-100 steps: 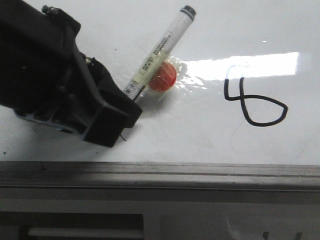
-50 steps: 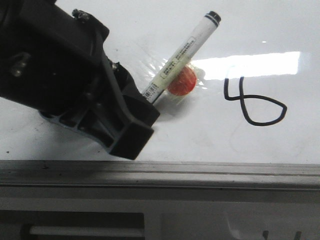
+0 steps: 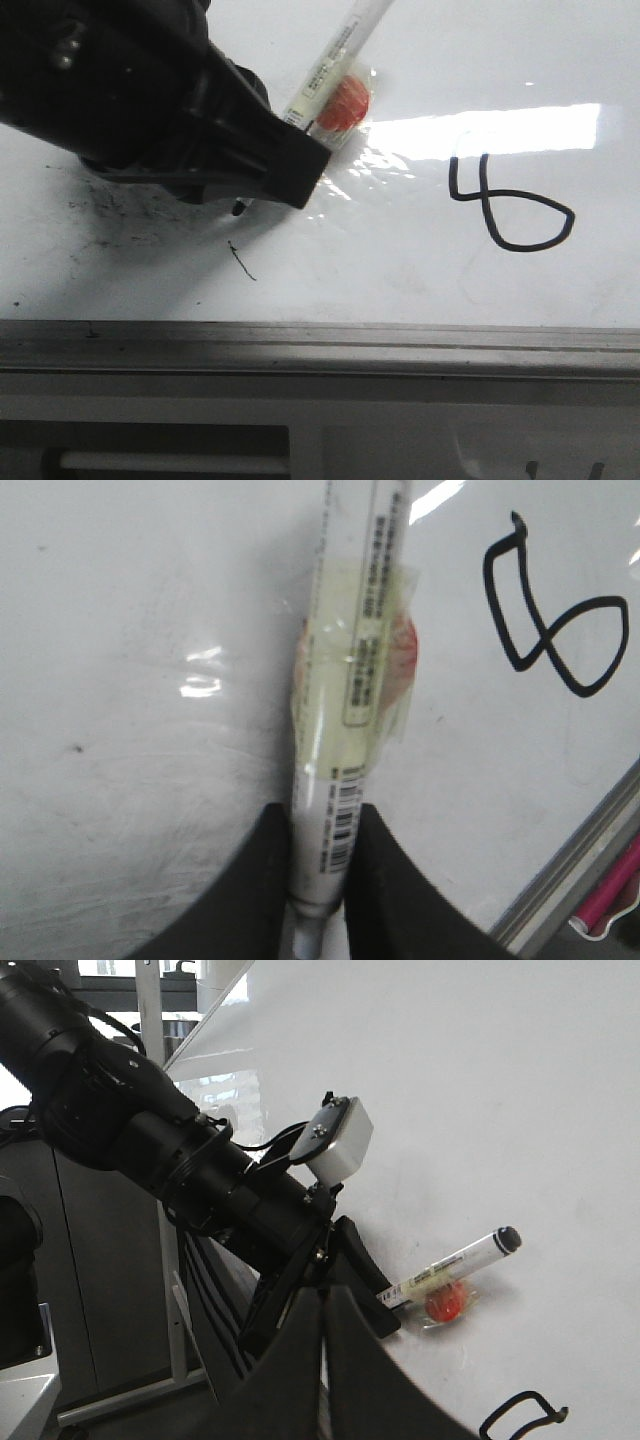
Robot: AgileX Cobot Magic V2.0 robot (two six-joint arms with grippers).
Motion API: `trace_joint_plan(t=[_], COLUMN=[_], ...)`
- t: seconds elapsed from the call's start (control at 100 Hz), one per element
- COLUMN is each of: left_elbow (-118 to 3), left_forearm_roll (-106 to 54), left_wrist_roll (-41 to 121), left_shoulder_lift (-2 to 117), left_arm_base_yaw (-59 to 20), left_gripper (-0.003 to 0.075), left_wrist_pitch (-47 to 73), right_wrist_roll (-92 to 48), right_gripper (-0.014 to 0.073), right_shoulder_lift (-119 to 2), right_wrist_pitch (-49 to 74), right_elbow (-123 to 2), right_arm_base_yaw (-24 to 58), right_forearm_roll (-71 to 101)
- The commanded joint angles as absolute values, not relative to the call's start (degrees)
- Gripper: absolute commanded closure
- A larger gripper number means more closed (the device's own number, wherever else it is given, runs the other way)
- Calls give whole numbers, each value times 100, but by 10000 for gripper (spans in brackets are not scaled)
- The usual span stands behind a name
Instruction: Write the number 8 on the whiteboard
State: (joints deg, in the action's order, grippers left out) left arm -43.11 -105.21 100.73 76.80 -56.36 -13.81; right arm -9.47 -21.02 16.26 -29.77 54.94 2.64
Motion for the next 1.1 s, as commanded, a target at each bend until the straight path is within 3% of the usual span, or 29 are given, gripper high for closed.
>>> trace_joint_plan(t=[0.0, 0.78, 0.85, 1.0, 1.09], left_elbow=[-4427, -4416, -4416, -4416, -4416], left_forearm_roll=[-10664, -10664, -10664, -10664, -10664], left_wrist_roll=[9920, 9448, 9448, 9263, 9156], left_shoulder_lift=[7713, 8159, 8159, 8159, 8159], left_arm_base_yaw=[-5551, -5551, -5551, -5551, -5551], left_gripper=[741, 733, 680, 451, 372], left_wrist_pitch=[-2169, -1974, -2043, -2201, -2277], right_wrist_roll=[-951, -951, -951, -951, -951], right_gripper=[658, 658, 658, 658, 658], right_shoulder_lift=[-2134, -2134, -2134, -2134, -2134], right_wrist_pitch=[1195, 1195, 1195, 1195, 1195], right_elbow=[-3147, -3147, -3147, -3147, -3147], right_arm_base_yaw=[5449, 5449, 5449, 5449, 5449], right_forearm_roll=[233, 245, 245, 245, 245])
